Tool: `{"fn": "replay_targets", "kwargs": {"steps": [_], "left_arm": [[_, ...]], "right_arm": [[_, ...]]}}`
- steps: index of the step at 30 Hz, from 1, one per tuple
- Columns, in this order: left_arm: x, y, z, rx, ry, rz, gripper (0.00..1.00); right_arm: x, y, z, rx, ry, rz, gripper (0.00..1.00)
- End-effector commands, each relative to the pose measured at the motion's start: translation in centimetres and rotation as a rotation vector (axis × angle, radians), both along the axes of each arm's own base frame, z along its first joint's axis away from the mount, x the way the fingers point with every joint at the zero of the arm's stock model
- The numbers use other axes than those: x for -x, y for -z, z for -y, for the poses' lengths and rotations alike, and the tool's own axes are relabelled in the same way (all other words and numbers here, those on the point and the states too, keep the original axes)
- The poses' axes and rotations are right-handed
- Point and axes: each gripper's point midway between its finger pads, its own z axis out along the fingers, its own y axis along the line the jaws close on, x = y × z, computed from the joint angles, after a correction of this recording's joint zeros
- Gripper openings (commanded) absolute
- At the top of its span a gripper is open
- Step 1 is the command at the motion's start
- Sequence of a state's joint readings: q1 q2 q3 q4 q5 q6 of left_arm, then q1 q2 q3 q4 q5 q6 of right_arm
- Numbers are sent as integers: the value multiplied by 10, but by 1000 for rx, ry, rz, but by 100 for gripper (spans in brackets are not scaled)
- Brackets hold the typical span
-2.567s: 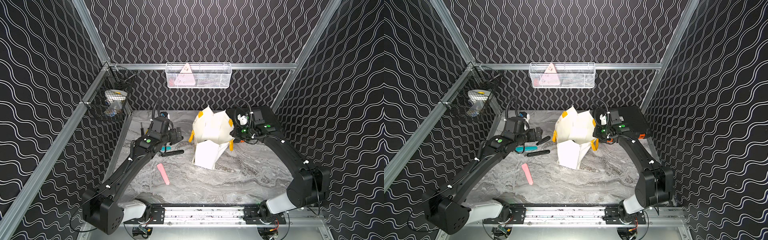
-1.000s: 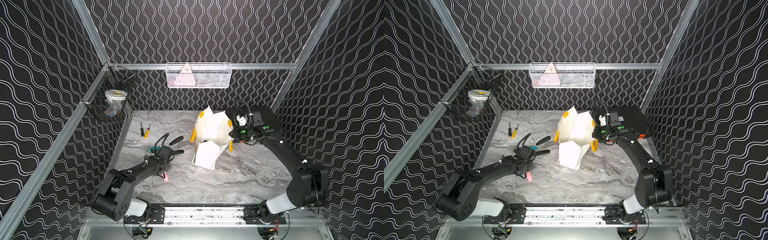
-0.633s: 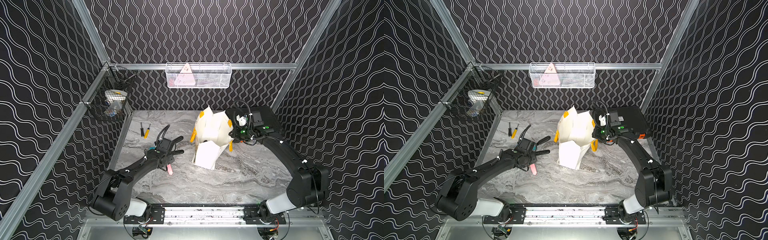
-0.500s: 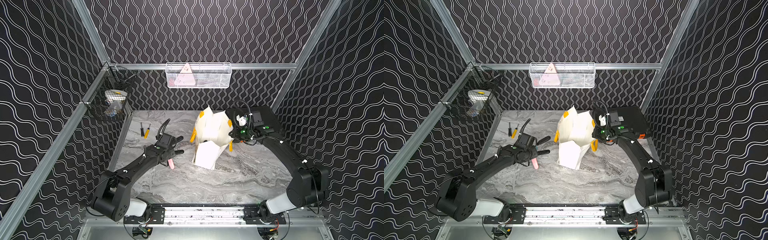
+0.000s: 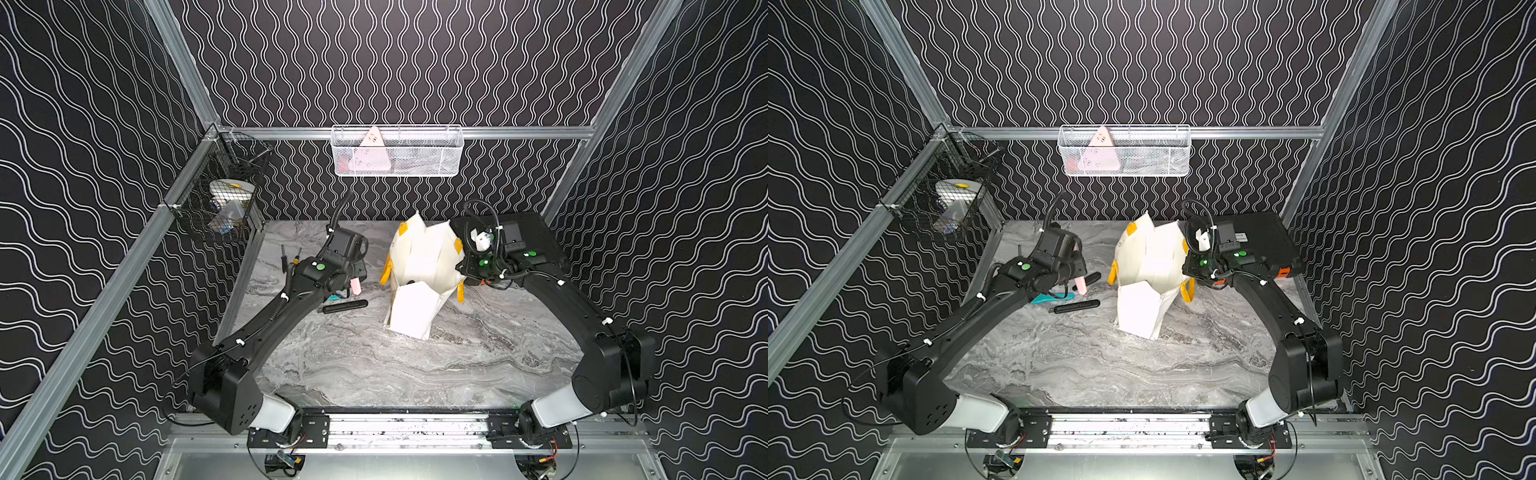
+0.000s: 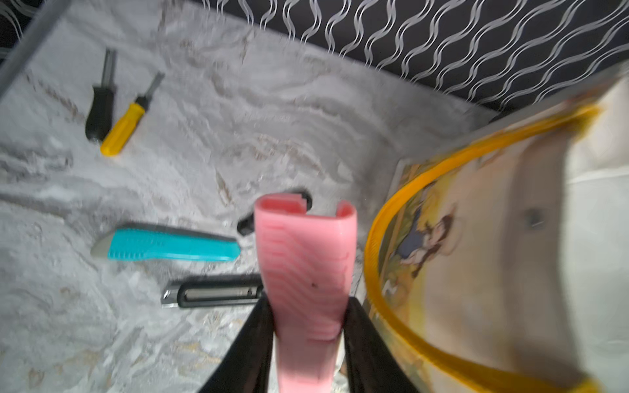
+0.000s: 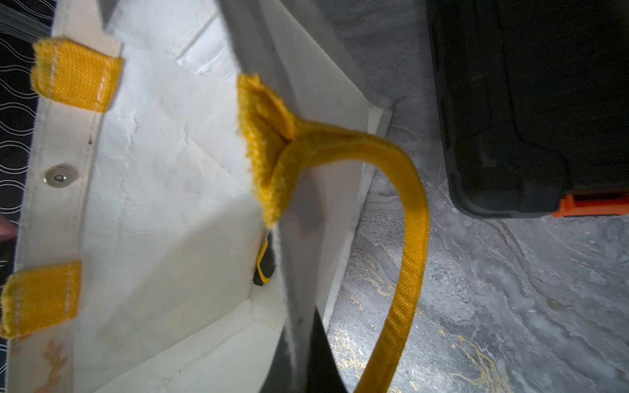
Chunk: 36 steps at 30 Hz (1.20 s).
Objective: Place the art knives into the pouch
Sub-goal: Place the utility knife in the pouch.
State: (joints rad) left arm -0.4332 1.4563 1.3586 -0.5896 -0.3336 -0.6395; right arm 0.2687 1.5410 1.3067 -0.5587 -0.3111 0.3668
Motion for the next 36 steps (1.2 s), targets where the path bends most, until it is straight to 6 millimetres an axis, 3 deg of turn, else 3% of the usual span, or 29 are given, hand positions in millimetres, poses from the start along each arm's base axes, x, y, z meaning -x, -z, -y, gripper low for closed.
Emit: {"fn": "replay_targets", "kwargs": {"steps": [1,6,9,12,16,22,28,36], "left_arm": [[-8,-32,3,-93,9,62,37],[-25,-81,36,-55,77,176,37],[-36,-97,69,-20,147,216,37],[-42,-105,110,29,239,248,37],[-47,-98,154,96,339,250,37],[-53,-61,197,187,415,195,39],[-55,7,232,147,500,80,40],[-49,99,245,18,557,-123,40]], "right_arm": [[-4,-2,-4,5,-12,13,0],[-5,-1,-8,0,-15,9,0],[-5,-2,-8,-3,-12,15,0],[-5,-5,-8,-6,-8,23,0],[-5,-9,-8,-9,-6,30,0],[-8,-16,-11,-55,10,53,0],[-10,-21,-13,-79,26,71,0],[-9,-25,-16,-98,13,80,0]]}}
